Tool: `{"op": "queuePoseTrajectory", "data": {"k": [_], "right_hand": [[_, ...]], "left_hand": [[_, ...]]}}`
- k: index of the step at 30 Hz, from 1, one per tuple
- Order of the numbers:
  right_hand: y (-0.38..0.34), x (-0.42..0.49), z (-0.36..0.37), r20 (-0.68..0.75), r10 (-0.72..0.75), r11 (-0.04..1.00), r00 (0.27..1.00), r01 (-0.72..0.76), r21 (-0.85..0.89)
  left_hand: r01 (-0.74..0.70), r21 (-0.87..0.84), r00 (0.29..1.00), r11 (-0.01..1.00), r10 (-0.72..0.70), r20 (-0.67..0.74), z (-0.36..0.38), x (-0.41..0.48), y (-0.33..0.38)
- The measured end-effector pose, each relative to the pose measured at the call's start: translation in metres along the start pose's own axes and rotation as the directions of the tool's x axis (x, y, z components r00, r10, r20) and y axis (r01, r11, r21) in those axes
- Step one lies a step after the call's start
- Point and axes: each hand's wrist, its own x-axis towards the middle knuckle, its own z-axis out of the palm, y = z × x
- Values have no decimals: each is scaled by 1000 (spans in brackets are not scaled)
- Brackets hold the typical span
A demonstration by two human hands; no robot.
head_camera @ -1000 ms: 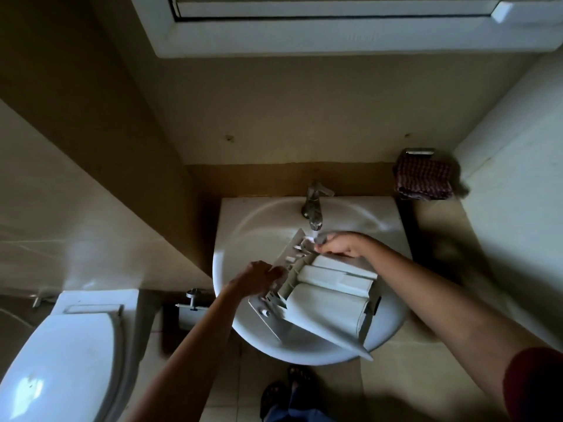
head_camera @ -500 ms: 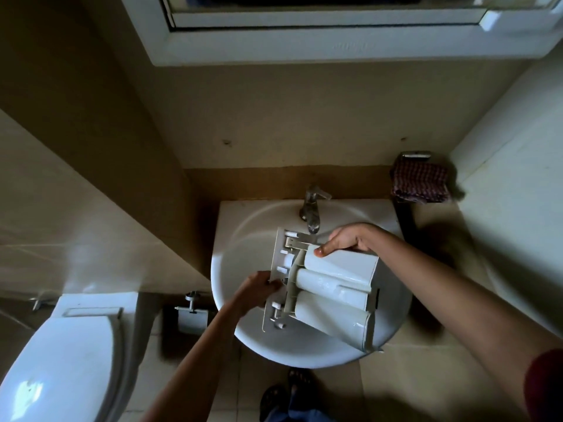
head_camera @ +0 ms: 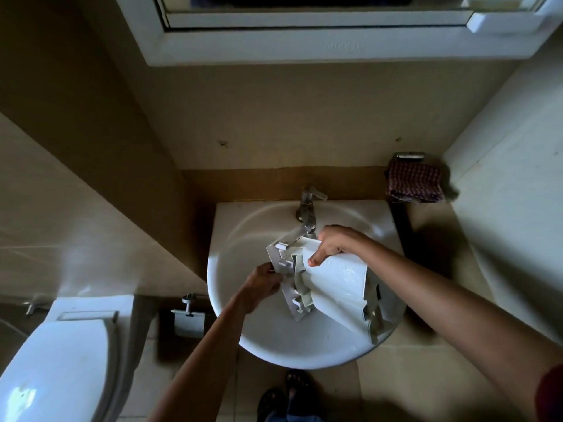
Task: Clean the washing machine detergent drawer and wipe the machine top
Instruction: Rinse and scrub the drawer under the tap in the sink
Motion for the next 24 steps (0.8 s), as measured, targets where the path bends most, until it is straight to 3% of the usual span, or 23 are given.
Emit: {"op": "queuePoseTrajectory", "data": {"k": [4, 11, 14, 17, 21, 24], "right_hand": [[-5, -7, 4, -93, -14, 998, 996, 8, -65], [-12, -11, 8, -164, -11, 999, 986, 4, -46], [-13, -11, 3, -122, -50, 997, 991, 42, -71], [-12, -12, 0, -67, -134, 987, 989, 127, -100], [-18, -18, 2, -68, -257, 956, 964, 243, -165], [-21, -24, 15, -168, -318, 931, 933, 274, -239]], "left_hand": [[91, -243, 996, 966, -85, 35, -10, 8, 18], [11, 100, 999, 995, -7, -39, -5, 16, 40], [0, 160, 994, 987, 18, -111, -7, 11, 45], [-9, 170, 997, 985, 22, -80, -17, 3, 46], [107, 293, 992, 950, -121, 28, -30, -5, 50], [249, 114, 959, 962, -262, 112, -35, -3, 51]]}}
